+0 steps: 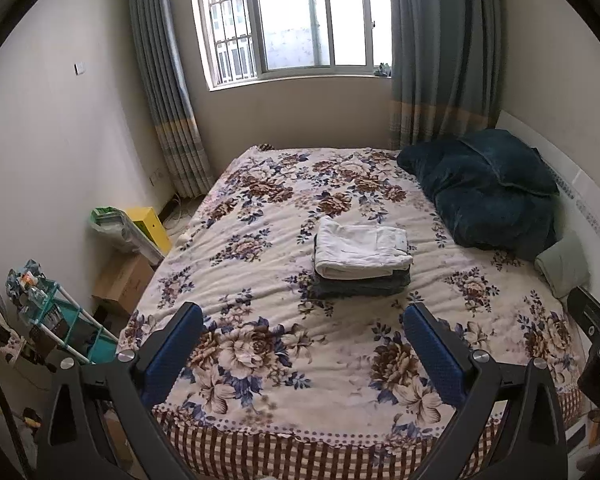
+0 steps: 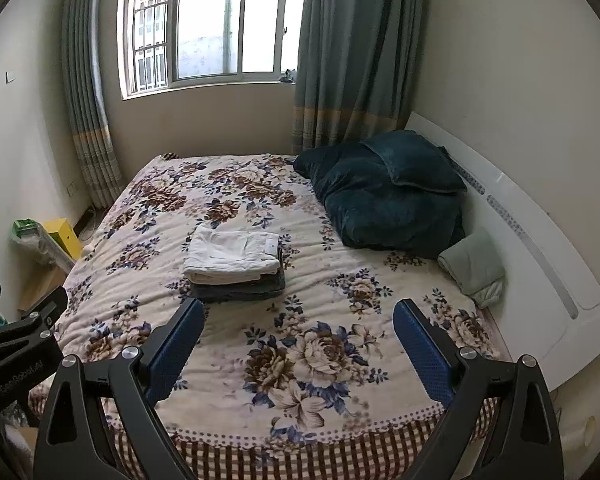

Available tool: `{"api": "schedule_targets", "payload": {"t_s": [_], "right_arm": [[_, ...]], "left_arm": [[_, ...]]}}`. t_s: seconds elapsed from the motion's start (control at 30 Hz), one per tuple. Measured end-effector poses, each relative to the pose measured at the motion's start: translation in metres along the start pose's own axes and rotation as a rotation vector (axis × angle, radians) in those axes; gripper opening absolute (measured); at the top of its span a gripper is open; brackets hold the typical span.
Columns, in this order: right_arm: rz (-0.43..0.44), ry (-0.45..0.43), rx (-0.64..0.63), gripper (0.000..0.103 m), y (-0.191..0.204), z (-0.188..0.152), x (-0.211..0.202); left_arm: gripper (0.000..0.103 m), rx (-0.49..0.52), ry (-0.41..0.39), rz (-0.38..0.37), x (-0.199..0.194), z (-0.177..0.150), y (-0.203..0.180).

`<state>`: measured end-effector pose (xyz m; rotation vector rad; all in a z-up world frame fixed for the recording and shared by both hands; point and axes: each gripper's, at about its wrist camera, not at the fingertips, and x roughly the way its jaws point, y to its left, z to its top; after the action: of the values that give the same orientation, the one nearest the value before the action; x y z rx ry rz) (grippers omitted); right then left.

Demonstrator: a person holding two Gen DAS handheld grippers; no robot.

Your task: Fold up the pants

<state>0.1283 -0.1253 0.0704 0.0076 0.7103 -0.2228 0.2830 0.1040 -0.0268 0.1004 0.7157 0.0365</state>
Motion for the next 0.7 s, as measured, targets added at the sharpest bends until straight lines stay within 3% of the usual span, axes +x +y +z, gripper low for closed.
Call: {"api": "schedule_targets", "payload": {"t_s": [0.7], "right_arm": [[0.040,0.011,-0.009,0.098,0.0054,-0.0076,0.0082]], "left_arm": [[0.103,-0.001,-0.004,-0.017,0.0001,0.0034,-0.0019]]}}
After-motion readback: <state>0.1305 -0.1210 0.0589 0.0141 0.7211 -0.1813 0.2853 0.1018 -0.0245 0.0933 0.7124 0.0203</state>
